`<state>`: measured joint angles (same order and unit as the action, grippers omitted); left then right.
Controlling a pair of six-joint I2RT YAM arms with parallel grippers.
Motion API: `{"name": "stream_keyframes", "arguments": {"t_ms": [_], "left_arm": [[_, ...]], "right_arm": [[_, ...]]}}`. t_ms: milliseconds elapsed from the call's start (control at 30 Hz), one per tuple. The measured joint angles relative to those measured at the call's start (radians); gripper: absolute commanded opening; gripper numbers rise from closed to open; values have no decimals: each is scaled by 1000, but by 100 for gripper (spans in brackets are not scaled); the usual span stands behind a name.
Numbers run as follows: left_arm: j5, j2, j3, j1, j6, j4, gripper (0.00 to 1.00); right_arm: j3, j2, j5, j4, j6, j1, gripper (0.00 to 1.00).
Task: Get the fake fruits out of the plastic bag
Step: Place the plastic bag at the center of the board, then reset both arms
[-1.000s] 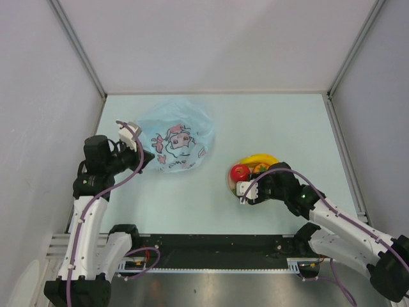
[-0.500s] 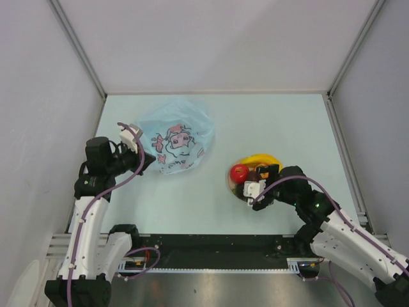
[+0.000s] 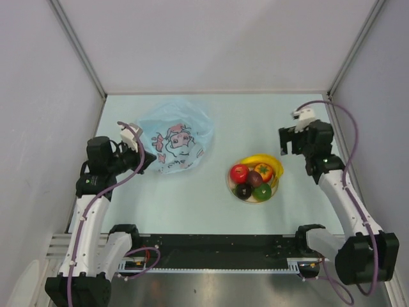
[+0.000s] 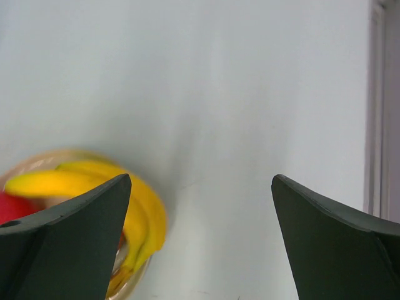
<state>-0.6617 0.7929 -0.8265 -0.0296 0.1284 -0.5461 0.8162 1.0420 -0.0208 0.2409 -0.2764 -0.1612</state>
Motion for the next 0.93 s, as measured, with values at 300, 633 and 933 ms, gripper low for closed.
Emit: {"name": "stream_keyframes", "arguments": {"t_ms": [300, 633, 933], "left_arm": [[63, 56, -79, -1, 12, 5, 100], [253, 93, -259, -22, 90, 45, 100], [511, 48, 43, -218, -177, 105, 100]], "right_arm": [[93, 134, 29, 86, 282, 319, 100], [94, 156, 145, 211, 375, 322, 100], [79, 13, 128, 219, 424, 337, 100]]}}
